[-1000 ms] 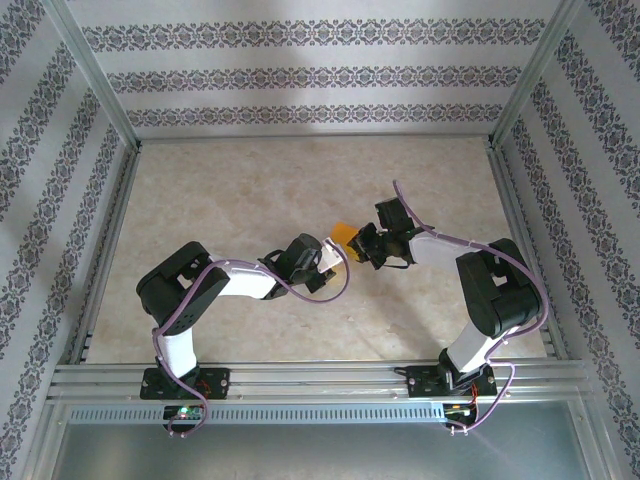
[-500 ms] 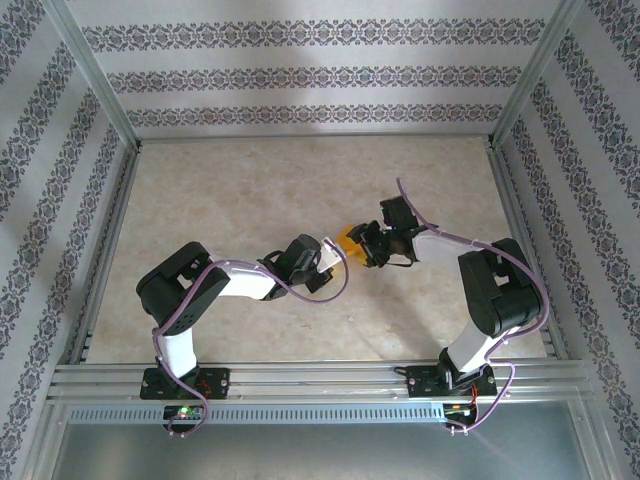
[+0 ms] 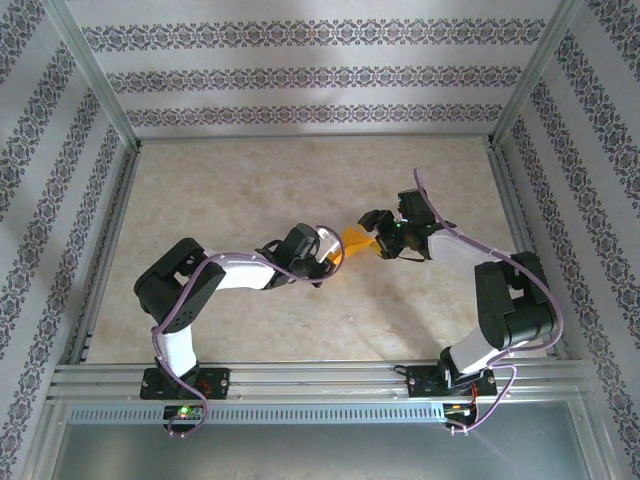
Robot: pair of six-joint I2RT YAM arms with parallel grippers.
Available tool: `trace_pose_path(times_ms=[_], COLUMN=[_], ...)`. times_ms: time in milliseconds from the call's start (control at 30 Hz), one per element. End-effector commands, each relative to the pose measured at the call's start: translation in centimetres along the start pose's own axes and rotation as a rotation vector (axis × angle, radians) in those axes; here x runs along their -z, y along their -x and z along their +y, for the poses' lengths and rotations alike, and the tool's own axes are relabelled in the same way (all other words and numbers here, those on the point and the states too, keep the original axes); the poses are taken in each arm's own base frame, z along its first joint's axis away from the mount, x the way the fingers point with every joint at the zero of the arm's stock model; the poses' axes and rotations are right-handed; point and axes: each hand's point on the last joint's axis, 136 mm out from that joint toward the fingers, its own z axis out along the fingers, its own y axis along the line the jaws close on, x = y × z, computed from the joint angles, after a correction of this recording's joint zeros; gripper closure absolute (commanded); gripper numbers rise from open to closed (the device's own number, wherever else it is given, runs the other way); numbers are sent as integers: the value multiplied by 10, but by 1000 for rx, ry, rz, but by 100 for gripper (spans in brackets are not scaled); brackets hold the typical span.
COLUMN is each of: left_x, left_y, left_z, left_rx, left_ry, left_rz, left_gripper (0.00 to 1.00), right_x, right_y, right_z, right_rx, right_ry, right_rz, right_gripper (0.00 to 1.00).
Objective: Fold a paper plane with a square sheet of paper (pick it up from the middle)
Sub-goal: Fold the wing for the fifth time at the center of the table.
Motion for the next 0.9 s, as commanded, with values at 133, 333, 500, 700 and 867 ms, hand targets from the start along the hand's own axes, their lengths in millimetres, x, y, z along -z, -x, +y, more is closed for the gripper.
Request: trace_pose_path(times_ms=[133, 333, 500, 700, 867], left_x=[9, 10, 10, 6, 4], left_y=[10, 17, 21, 20, 19], left_z=[-7, -7, -3, 3, 8], left_rx=[330, 493, 612, 741, 836], left_ry=[-150, -249, -313, -356, -365], left_rz=[32, 24, -20, -56, -68], left_gripper=[100, 100, 100, 100, 100], right_x=[16, 15, 12, 6, -1], right_y=[10, 10, 8, 1, -7], right_z=[0, -1, 1, 8, 12], right_rx=[114, 147, 182, 262, 320], right_ry=[20, 30, 53, 116, 170], right_rz=[-48, -48, -36, 5, 44], right_gripper=[32, 31, 32, 35, 39])
